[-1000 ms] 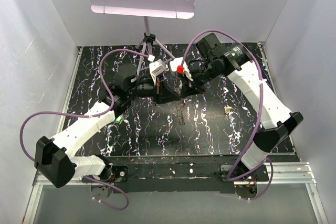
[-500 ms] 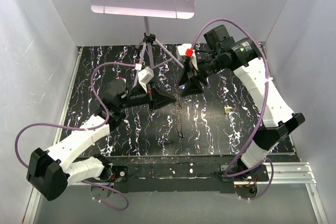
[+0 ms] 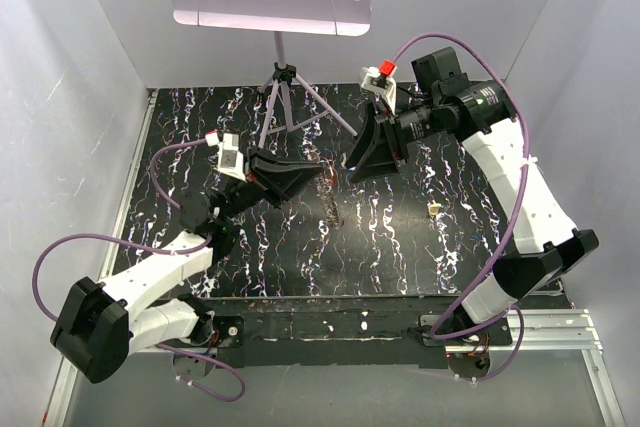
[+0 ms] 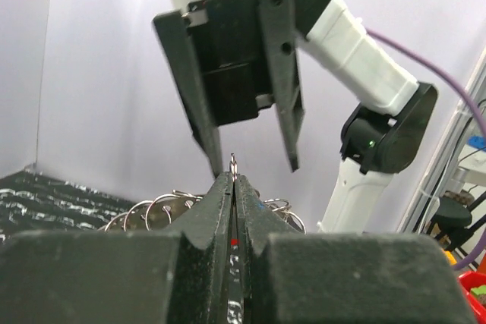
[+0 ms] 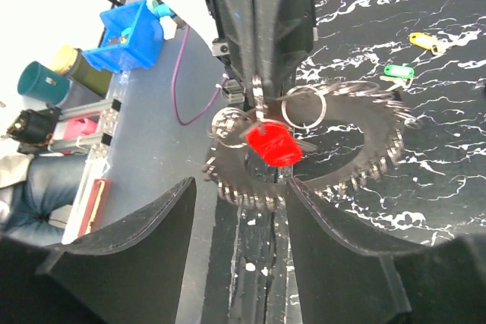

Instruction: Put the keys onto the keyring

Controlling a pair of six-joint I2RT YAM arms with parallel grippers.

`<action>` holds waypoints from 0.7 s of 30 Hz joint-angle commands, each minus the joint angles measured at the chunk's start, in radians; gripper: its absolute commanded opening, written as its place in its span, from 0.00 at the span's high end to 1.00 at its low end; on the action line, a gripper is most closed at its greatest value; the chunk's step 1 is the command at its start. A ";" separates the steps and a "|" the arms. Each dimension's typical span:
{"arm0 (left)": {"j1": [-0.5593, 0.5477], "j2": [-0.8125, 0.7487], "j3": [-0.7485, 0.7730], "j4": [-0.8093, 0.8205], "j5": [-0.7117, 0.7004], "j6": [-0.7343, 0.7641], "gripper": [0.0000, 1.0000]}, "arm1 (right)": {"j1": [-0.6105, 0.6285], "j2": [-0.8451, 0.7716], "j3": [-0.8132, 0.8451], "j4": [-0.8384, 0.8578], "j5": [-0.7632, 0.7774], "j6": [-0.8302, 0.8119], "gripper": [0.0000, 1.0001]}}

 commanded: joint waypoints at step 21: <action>-0.013 0.043 0.064 0.112 -0.026 -0.069 1.00 | 0.035 0.020 0.044 0.280 0.018 0.342 0.58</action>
